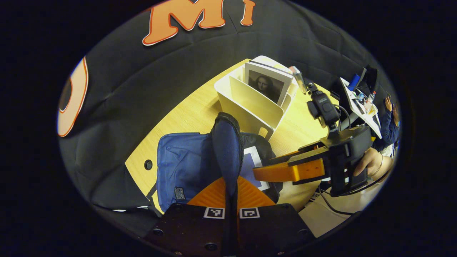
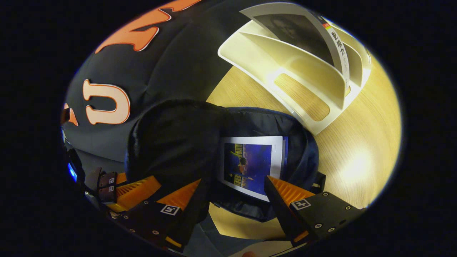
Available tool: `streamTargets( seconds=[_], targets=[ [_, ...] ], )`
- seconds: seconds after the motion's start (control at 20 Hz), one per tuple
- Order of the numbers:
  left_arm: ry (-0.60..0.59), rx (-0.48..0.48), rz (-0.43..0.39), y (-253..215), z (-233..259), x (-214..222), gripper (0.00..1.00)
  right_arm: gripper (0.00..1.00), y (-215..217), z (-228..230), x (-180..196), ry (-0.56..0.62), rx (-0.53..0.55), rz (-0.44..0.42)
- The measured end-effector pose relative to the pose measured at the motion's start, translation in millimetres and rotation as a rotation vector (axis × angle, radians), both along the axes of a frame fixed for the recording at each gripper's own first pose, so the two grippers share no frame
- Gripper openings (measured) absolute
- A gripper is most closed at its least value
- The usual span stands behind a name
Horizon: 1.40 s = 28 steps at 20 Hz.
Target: Open the schoolbag, grab two books from the bookshelf and put them into the schoolbag.
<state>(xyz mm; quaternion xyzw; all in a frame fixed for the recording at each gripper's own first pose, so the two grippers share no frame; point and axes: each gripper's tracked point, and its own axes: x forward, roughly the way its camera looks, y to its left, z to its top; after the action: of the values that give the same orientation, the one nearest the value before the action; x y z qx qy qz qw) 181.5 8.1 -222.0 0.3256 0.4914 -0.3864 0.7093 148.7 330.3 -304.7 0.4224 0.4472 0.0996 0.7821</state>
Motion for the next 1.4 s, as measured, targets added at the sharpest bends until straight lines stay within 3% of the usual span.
streamTargets(
  seconds=[0.1,0.2,0.25,0.3,0.45,0.7,0.85,1.05,1.4],
  targets=[
    [0.001,-0.002,0.002,-2,-1,0,0.01,1.00,-12,12,-6,-0.014,-0.021,0.010],
    [0.000,-0.005,0.009,-1,-3,-1,0.01,0.97,-26,32,-11,-0.048,-0.052,0.026],
    [0.003,-0.006,0.012,0,-4,-2,0.08,0.97,-34,41,-13,-0.072,-0.080,0.033],
    [0.004,-0.008,0.015,1,-4,-3,0.01,0.97,-43,53,-16,-0.095,-0.115,0.041],
    [-0.004,-0.008,0.014,1,-5,-1,0.01,0.97,-75,91,-17,-0.163,-0.197,0.061],
    [-0.005,-0.009,0.007,0,-7,-7,0.01,0.97,-166,158,14,-0.262,-0.525,0.103],
    [-0.003,-0.008,0.001,1,-9,-9,0.01,0.97,-204,194,45,-0.266,-0.662,0.160],
    [0.011,-0.012,0.007,2,-15,-11,0.01,0.97,-220,189,81,-0.165,-0.716,0.276],
    [0.026,-0.015,0.025,5,-16,-12,0.01,0.98,-246,110,125,0.044,-0.794,0.371]
  ],
)
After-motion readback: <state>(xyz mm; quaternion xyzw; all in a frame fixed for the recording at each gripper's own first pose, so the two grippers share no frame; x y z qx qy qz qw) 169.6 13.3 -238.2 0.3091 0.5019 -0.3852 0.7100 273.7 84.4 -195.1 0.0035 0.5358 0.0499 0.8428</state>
